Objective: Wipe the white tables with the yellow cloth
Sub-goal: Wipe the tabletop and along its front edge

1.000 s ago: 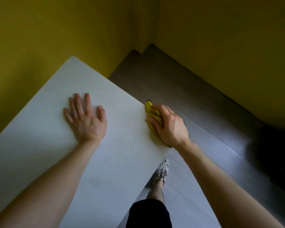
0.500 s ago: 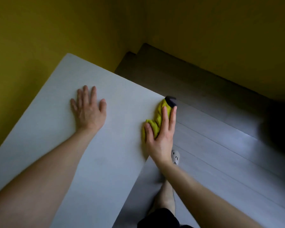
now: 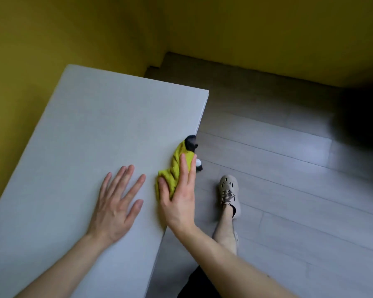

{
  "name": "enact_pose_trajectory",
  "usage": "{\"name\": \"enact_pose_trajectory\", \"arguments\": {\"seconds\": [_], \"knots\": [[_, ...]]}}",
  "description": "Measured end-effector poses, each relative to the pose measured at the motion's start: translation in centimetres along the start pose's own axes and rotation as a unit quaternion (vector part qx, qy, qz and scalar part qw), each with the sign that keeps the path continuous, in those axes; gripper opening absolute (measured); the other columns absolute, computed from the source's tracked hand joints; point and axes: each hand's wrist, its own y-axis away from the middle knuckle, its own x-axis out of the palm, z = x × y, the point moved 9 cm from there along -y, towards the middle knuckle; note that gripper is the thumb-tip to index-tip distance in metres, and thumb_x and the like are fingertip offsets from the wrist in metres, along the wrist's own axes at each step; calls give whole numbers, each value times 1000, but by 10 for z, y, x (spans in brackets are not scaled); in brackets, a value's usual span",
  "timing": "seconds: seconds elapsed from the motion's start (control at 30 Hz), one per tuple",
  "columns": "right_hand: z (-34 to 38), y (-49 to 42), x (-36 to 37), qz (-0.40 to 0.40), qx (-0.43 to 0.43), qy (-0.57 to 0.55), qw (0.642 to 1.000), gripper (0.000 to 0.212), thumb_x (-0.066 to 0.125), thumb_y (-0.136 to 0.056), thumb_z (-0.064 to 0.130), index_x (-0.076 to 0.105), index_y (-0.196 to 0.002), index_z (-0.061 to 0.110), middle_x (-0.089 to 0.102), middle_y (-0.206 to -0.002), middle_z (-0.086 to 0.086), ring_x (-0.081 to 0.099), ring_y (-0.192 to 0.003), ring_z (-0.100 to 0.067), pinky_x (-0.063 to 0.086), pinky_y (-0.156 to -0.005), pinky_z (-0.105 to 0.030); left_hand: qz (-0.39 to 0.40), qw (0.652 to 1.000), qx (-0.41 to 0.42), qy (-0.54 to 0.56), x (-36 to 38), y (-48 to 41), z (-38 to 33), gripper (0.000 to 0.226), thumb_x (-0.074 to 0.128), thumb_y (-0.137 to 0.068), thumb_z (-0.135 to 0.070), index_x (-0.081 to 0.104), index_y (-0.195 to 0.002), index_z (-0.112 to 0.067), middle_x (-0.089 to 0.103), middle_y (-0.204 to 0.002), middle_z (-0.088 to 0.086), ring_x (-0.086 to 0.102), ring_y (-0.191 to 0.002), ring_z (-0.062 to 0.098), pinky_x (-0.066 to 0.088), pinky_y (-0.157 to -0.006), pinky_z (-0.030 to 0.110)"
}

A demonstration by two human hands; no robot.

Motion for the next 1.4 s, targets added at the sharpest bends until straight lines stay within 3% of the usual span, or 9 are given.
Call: {"name": "enact_pose_trajectory", "arguments": {"seconds": [0.17,0.33,0.47,0.6,0.77,0.93,1.13,1.27,1.4], "knots": [[0,-68,-12,33,-39,31,998,90,78,-96,41,27,-170,33,-12,-181,9,15,-167,-17,38,-124,-40,-16,1000,-1,21,4,-1,3,63,44,-106,-42,46,-164,-17,27,-178,10,28,-164,34,25,-127,69],[5,-174,-36,-37,-12,-11,999,83,78,-96,33,36,-167,34,5,-182,7,26,-162,-14,31,-110,-24,-25,999,-1,27,4,-1,4,63,44,-106,-43,46,-164,-18,27,-178,9,29,-164,33,26,-126,69],[6,-106,-23,-88,-27,-38,995,75,73,-101,26,38,-167,28,11,-182,6,21,-164,-9,29,-114,-7,-27,999,1,31,4,1,5,63,43,-106,-44,45,-165,-20,27,-178,9,28,-164,32,25,-127,68],[-7,17,5,-19,-22,-1,1000,77,75,-102,20,35,-168,20,0,-183,3,12,-167,-12,33,-130,-45,-23,999,-3,30,5,2,7,63,44,-106,-45,44,-165,-22,26,-179,9,27,-165,31,25,-127,67],[3,-52,-9,27,-74,39,996,87,81,-96,35,34,-168,25,-8,-182,4,10,-168,-19,34,-128,-53,-28,999,-1,36,4,1,6,64,45,-106,-45,44,-166,-22,26,-179,7,27,-165,30,25,-127,68],[13,-169,-36,-42,-28,4,999,80,76,-95,37,39,-166,31,4,-182,6,26,-163,-15,36,-114,-31,-38,998,-2,40,4,0,6,62,44,-106,-44,46,-165,-22,28,-178,7,28,-165,30,25,-127,67],[2,-8,-5,-60,-23,-21,998,72,72,-103,17,37,-167,22,8,-182,6,18,-164,-4,27,-116,-5,-44,998,2,43,3,-1,5,63,45,-106,-45,45,-165,-23,28,-178,7,27,-165,30,25,-127,67],[-10,78,13,29,0,-23,999,92,73,-103,23,13,-172,16,3,-182,2,5,-168,-11,15,-133,-24,-46,998,-1,41,3,1,5,63,45,-107,-46,44,-165,-23,27,-178,8,27,-165,30,25,-127,67],[1,-29,-6,-10,-4,-10,1000,97,74,-100,28,12,-174,22,-4,-182,8,2,-162,6,16,-121,-7,-50,998,1,41,2,0,6,62,43,-108,-45,44,-166,-23,27,-179,7,27,-165,29,25,-127,67]]}}
